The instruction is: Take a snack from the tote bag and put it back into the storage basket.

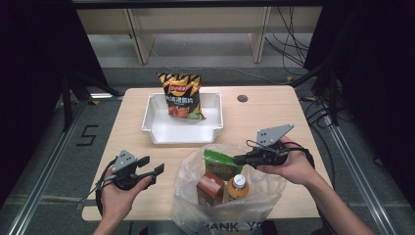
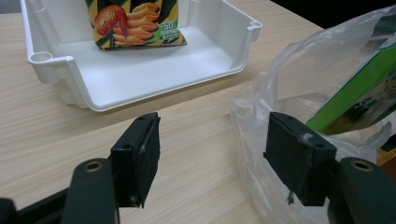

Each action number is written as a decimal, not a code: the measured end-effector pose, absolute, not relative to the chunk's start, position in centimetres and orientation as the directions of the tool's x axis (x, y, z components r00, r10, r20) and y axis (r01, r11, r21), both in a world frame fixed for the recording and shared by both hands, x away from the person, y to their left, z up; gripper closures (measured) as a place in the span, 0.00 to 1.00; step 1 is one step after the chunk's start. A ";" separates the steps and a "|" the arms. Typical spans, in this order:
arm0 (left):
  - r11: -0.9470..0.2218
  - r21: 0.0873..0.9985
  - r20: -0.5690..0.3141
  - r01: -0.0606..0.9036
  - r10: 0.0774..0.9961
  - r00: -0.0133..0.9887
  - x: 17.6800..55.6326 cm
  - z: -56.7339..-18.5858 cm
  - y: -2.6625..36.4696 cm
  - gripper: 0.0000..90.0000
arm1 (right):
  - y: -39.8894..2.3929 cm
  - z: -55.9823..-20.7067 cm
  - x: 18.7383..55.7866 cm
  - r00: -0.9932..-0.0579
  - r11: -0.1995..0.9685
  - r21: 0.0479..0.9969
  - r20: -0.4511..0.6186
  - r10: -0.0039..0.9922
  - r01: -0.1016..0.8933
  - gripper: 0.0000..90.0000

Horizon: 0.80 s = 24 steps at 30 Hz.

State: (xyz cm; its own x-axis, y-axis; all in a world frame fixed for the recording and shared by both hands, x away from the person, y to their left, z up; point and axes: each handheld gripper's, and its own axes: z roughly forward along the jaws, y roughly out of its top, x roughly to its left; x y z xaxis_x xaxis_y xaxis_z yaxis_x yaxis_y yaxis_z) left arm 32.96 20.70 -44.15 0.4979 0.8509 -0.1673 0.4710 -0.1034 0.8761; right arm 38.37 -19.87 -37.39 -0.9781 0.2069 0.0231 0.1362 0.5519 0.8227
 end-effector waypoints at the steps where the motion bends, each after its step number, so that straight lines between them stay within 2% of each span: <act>1: -0.111 0.875 -0.159 0.471 0.853 0.497 32.9 -44.1 20.7 0.39 | -20.0 -37.1 38.5 -0.977 0.542 0.829 0.026 0.211 0.139 1.00; 9: -0.111 0.877 -0.158 0.467 0.852 0.499 33.0 -44.2 20.6 0.39 | -20.0 -36.1 38.6 -0.976 0.526 0.842 0.003 0.220 0.121 1.00; 24: -0.113 0.877 -0.155 0.467 0.853 0.498 33.0 -44.3 20.7 0.39 | -20.3 -35.1 39.0 -0.971 0.466 0.874 0.024 0.238 0.136 1.00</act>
